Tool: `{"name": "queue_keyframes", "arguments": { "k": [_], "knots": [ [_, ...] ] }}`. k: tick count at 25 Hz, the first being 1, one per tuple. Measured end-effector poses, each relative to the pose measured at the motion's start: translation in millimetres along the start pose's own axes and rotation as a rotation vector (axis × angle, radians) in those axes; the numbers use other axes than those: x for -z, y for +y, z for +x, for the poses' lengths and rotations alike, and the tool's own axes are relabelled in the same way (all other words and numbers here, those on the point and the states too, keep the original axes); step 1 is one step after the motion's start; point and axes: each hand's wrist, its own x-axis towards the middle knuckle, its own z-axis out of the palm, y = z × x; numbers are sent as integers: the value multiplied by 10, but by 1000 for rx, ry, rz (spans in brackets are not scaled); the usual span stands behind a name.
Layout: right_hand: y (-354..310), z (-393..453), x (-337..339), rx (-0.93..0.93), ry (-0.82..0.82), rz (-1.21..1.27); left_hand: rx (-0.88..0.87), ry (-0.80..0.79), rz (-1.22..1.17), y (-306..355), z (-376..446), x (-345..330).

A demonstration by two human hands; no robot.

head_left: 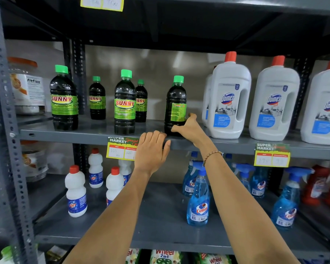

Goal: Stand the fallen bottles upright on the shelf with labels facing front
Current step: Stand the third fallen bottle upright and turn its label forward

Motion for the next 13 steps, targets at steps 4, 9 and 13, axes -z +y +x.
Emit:
{"name": "queue_keyframes", "arguments": {
  "k": [4, 9, 13],
  "knots": [
    [44, -15, -55, 65, 95, -150, -1, -4, 10, 11, -4, -6],
    [44, 12, -79, 66, 71, -235, -1, 4, 9, 19, -1, 7],
    [53, -24, -130, 109, 190, -384, 4, -20, -5, 20, 0, 11]
  ]
}}
